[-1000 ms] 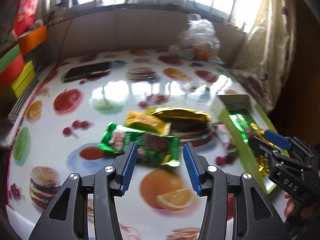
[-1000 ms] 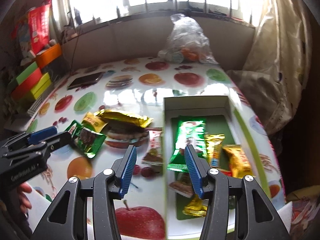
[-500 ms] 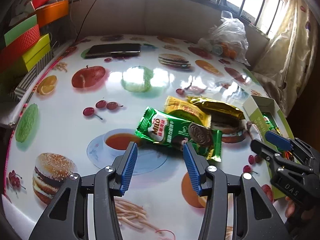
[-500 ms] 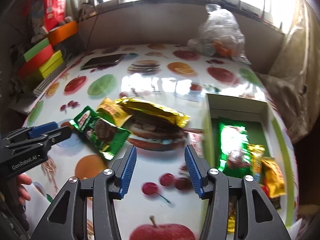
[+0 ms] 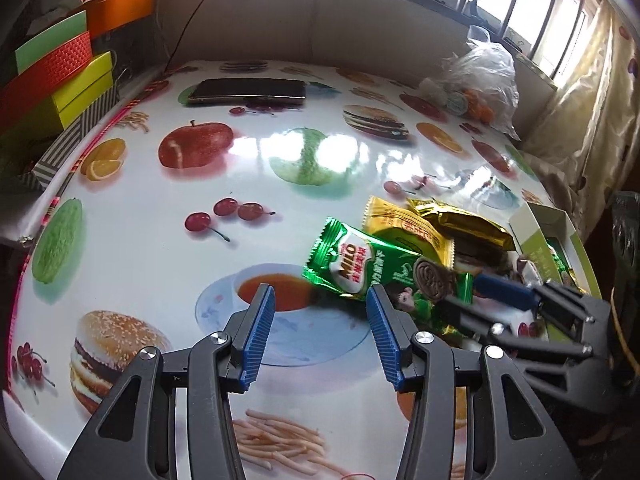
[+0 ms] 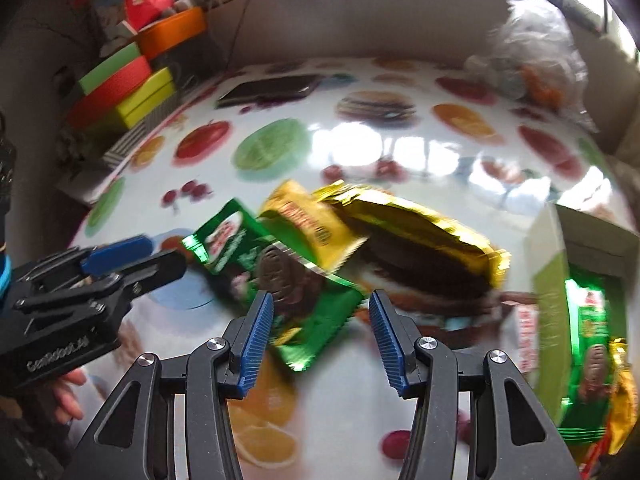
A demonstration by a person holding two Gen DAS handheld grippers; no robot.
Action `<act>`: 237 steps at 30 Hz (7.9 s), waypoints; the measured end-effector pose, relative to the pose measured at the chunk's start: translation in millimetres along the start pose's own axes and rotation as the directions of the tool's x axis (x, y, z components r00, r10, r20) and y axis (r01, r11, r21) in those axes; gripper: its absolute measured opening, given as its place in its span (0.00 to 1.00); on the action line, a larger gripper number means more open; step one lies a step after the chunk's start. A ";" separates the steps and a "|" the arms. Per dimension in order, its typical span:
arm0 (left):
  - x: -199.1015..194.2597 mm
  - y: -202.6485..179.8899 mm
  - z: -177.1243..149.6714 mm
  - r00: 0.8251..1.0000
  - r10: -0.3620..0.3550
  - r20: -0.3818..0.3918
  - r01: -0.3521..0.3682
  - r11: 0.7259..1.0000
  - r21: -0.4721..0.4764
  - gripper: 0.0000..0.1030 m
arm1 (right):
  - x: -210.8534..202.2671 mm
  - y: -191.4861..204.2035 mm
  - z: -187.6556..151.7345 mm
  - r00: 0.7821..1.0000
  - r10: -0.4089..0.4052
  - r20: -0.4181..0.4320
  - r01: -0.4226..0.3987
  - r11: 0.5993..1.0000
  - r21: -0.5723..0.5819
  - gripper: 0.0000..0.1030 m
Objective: Organize snacks
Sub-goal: 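Lower the left gripper around another green Milo packet while the right approaches gold bars, then grasp the green Milo packet with the left gripper while the right grasps a yellow peanut bar, then lift and carry the Milo packet and yellow bar over the green box with both grippers, then lower both held packets into the box and open both grippers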
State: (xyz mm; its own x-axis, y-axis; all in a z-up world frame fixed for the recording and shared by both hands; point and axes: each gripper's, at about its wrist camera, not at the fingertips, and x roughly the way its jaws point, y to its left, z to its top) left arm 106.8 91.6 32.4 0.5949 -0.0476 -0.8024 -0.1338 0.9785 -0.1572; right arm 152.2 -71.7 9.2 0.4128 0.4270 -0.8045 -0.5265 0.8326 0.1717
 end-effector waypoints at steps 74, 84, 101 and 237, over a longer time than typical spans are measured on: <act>30.0 27.4 18.5 0.996 0.002 -0.090 -0.003 1.000 -0.009 0.58 | 51.3 17.5 51.8 0.998 -0.050 -0.029 0.043 0.976 -0.214 0.42; 27.7 28.6 16.5 0.997 -0.012 -0.073 0.010 1.000 -0.023 0.46 | 49.3 17.9 48.4 0.999 -0.051 0.001 0.051 0.984 -0.173 0.28; 21.7 23.8 14.4 0.999 -0.028 -0.046 0.027 0.999 -0.024 0.23 | 44.1 15.1 41.9 0.998 -0.062 0.025 0.064 0.993 -0.103 0.27; 44.9 -266.4 0.2 0.887 -0.397 -0.234 0.454 0.839 0.299 0.15 | -134.3 -177.1 -100.3 0.908 -0.414 0.064 0.353 0.838 0.416 0.26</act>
State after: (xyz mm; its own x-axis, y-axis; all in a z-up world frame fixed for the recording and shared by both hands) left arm 169.3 -171.2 38.4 0.3952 -0.4776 -0.7847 0.3952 0.8595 -0.3241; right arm 115.5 -311.9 29.8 0.6401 0.0654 -0.7655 0.0134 0.9953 0.0962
